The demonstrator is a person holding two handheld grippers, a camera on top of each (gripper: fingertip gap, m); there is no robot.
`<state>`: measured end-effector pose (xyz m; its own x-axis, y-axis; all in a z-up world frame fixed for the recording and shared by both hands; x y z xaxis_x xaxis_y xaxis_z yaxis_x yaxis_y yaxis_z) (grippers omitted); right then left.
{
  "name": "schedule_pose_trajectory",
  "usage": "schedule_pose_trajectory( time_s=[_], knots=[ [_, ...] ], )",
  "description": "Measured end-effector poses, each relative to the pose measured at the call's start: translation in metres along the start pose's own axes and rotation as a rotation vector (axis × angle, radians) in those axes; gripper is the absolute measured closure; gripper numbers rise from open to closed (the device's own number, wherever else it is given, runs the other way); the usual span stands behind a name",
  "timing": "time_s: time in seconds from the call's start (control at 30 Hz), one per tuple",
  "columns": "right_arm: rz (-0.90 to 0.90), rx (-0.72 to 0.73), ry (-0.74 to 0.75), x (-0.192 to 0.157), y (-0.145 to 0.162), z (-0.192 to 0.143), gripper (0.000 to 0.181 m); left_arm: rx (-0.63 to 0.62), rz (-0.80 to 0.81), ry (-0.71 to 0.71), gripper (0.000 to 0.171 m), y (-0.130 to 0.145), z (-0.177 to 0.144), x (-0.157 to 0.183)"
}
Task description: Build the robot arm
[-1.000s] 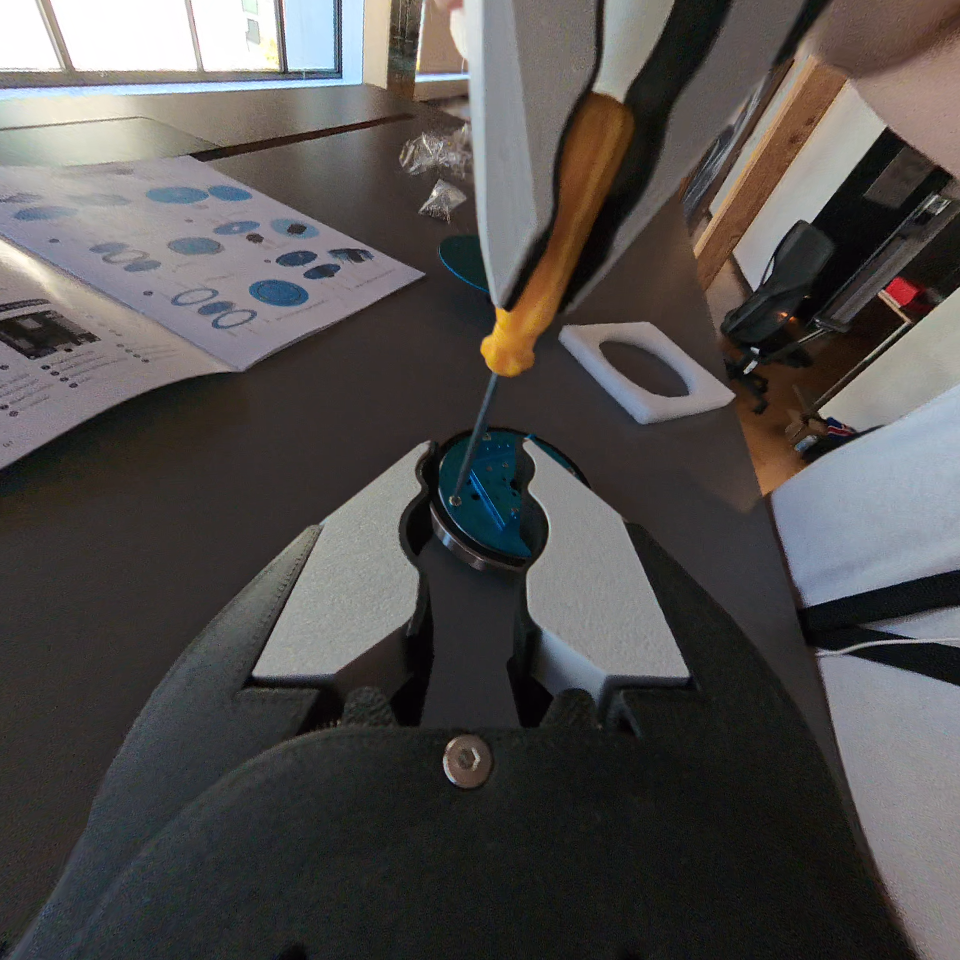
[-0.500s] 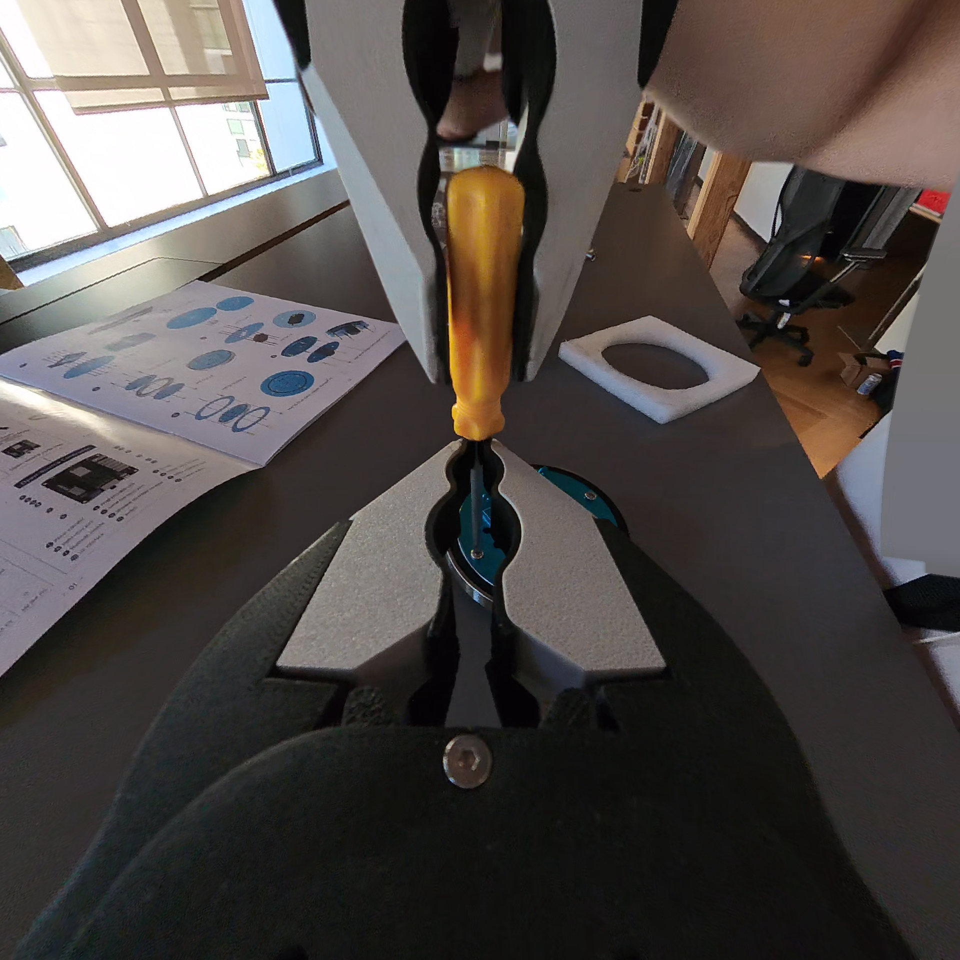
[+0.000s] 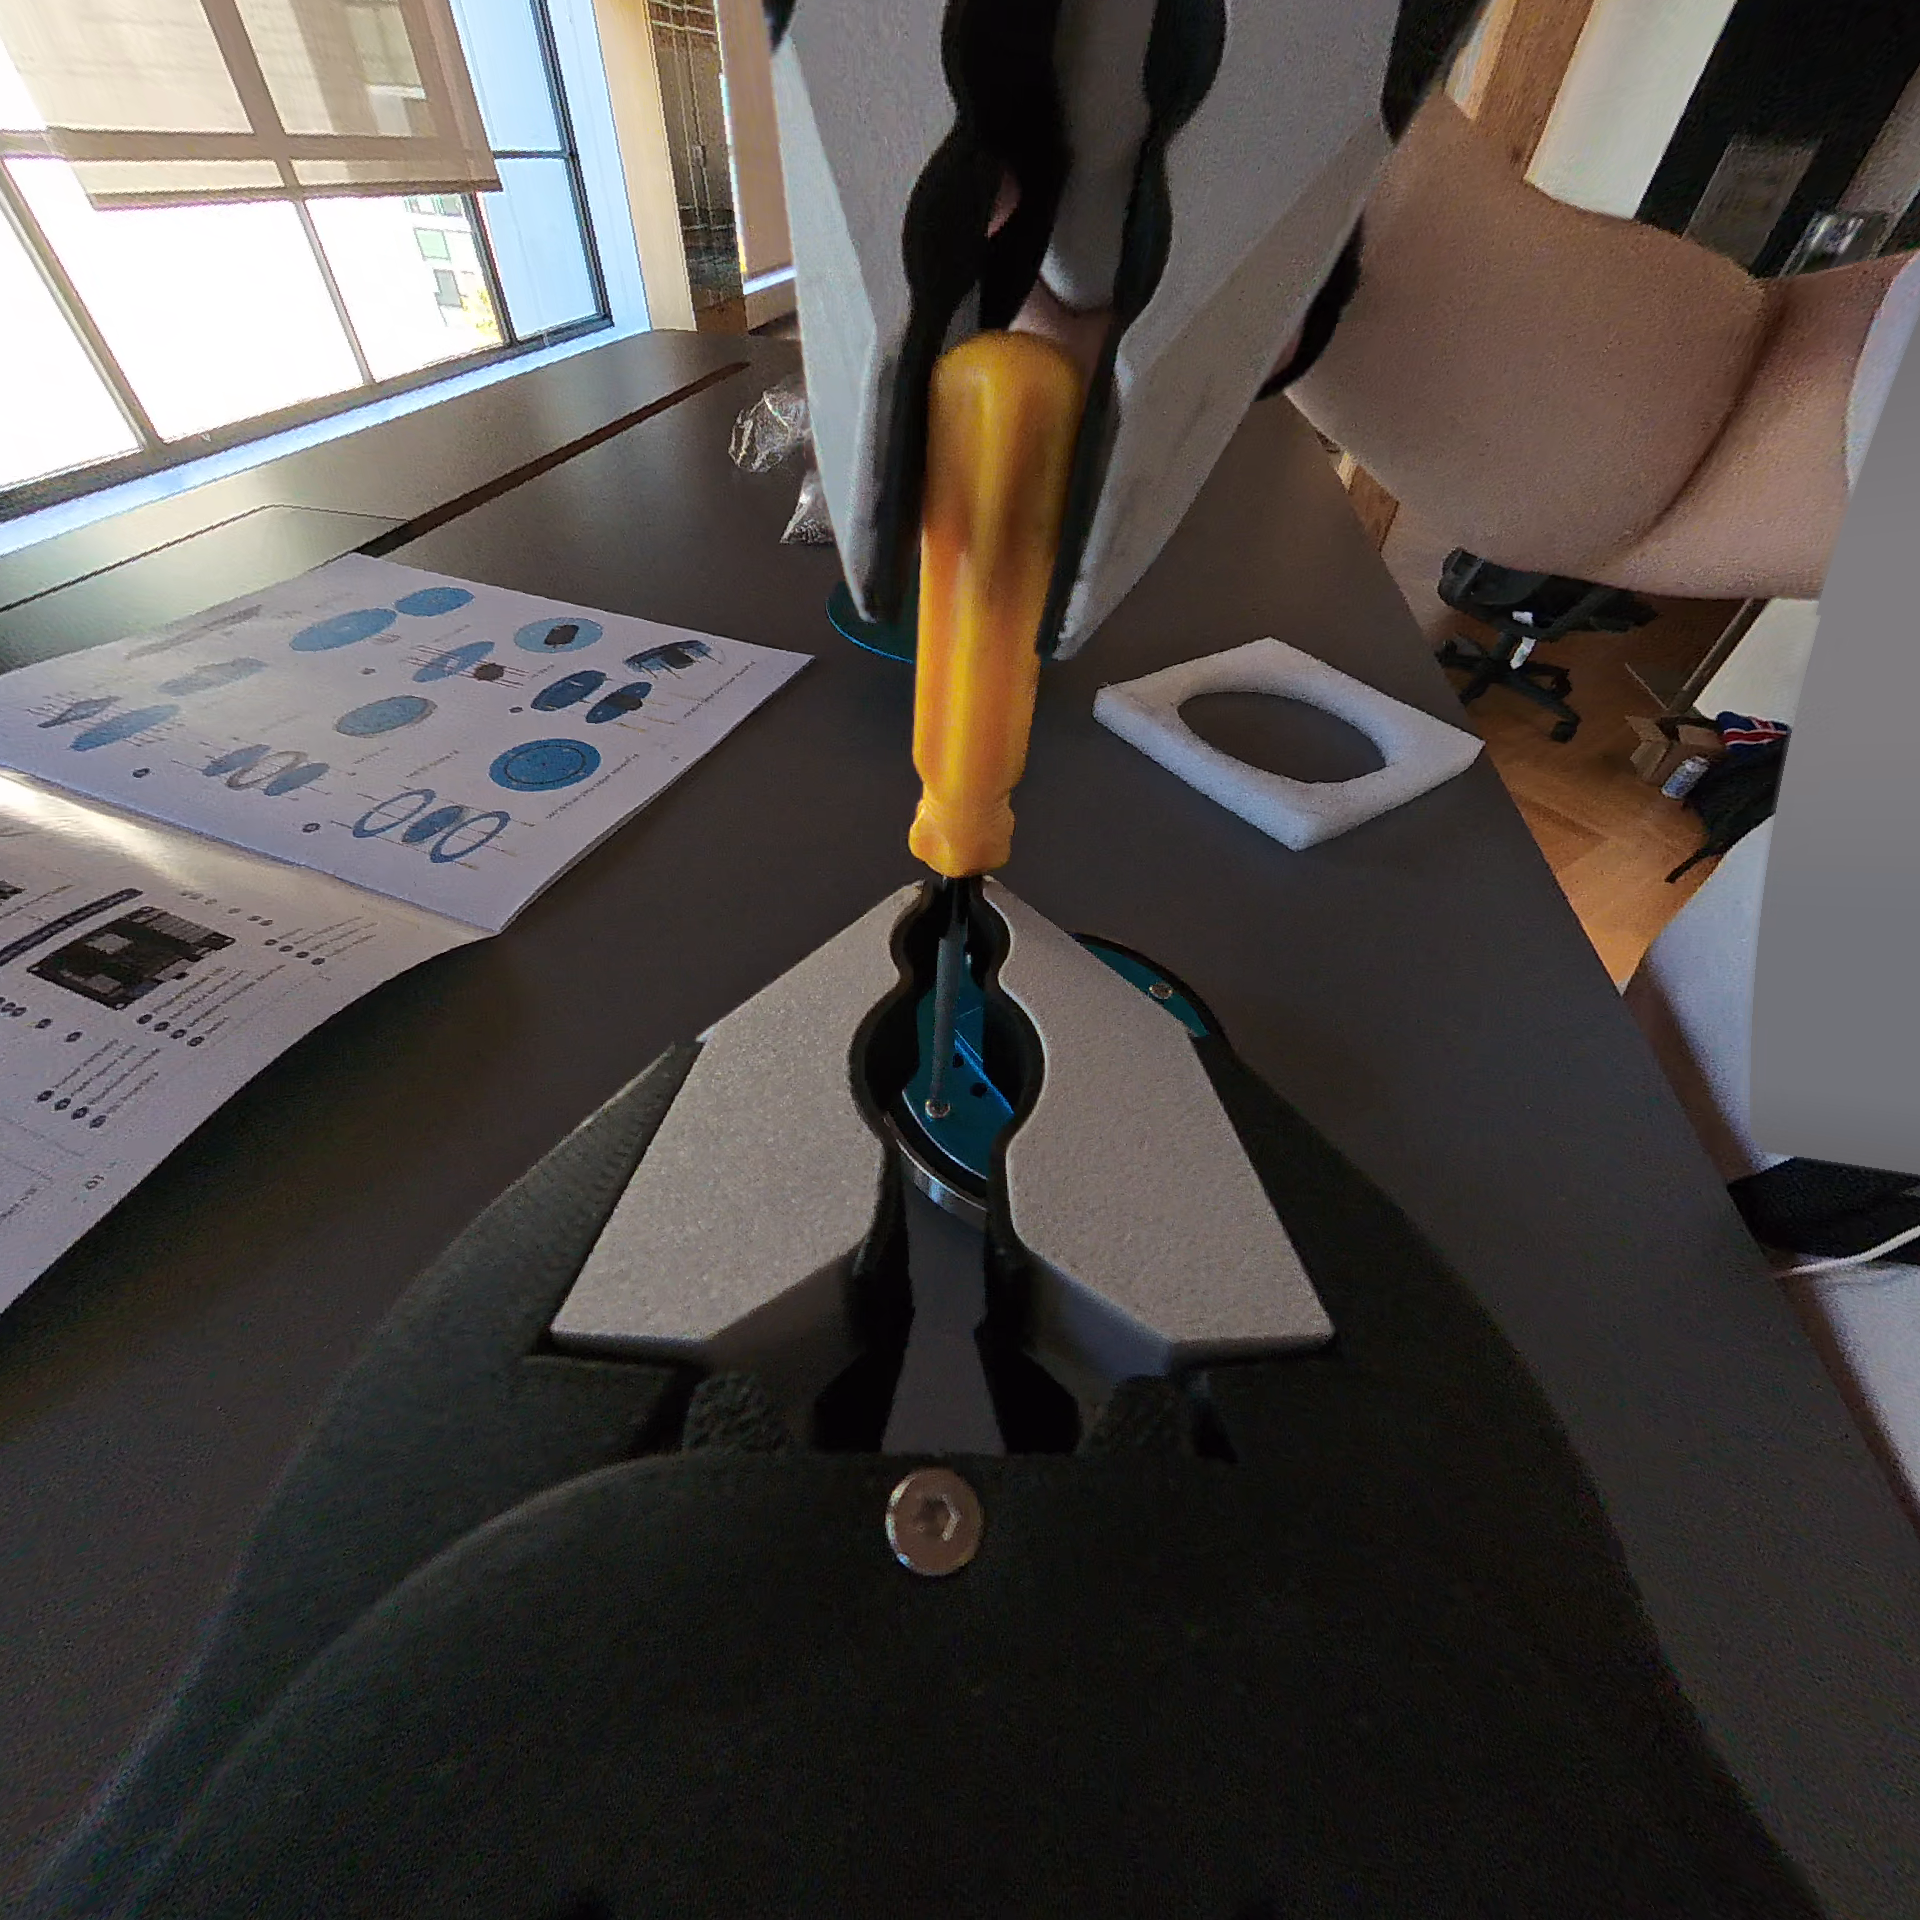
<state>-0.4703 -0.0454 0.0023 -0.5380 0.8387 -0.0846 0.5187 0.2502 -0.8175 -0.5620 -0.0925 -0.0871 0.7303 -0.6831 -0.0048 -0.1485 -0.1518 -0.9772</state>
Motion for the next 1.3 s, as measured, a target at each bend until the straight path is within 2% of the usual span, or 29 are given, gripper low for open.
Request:
schedule_pose_trajectory(
  time_s=[0.03,0.1,0.17,0.43,0.57,0.8,0.93,1.2,1.3],
  knots=[
    [0.008,0.004,0.029,-0.001,0.000,0.000,0.165,-0.001,0.001,-0.004,0.165,-0.001,-0.001,0.000],
    [0.030,0.010,0.068,-0.001,0.001,0.000,0.165,0.034,-0.007,-0.008,0.149,-0.006,-0.005,-0.001],
    [0.057,0.028,0.087,-0.001,0.002,-0.001,0.165,0.086,-0.038,0.017,0.148,-0.015,-0.009,-0.001],
    [0.099,0.079,0.281,-0.010,0.004,0.005,0.164,0.040,0.048,-0.051,0.153,-0.021,0.000,0.003],
    [0.130,0.130,0.386,-0.021,0.008,0.005,0.164,0.040,0.092,-0.027,0.154,-0.021,0.002,0.006],
    [-0.045,0.095,0.337,-0.023,0.001,0.005,0.164,0.024,0.128,0.006,0.154,-0.022,-0.001,0.006],
    [0.041,0.146,0.281,-0.019,0.002,0.005,0.164,0.024,0.123,0.029,0.154,-0.021,-0.001,0.003],
    [0.098,0.170,0.509,-0.031,0.003,0.010,0.164,0.028,0.099,0.150,0.154,-0.022,0.003,-0.002],
    [0.100,0.170,0.548,-0.033,0.002,0.012,0.164,0.009,0.085,0.137,0.148,-0.024,0.001,0.000]
  ],
)
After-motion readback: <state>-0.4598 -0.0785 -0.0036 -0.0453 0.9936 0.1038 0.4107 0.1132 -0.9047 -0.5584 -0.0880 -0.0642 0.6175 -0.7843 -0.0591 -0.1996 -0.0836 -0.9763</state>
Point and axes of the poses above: each gripper's, where its closed fingertips meet, z out along the fingers, y out of its underside, x = y × z across the jaws, the point moved 8 cm from there along -z, back along the fingers, and after that the axes turned 14 degrees about -y, right-handed, at the moved point
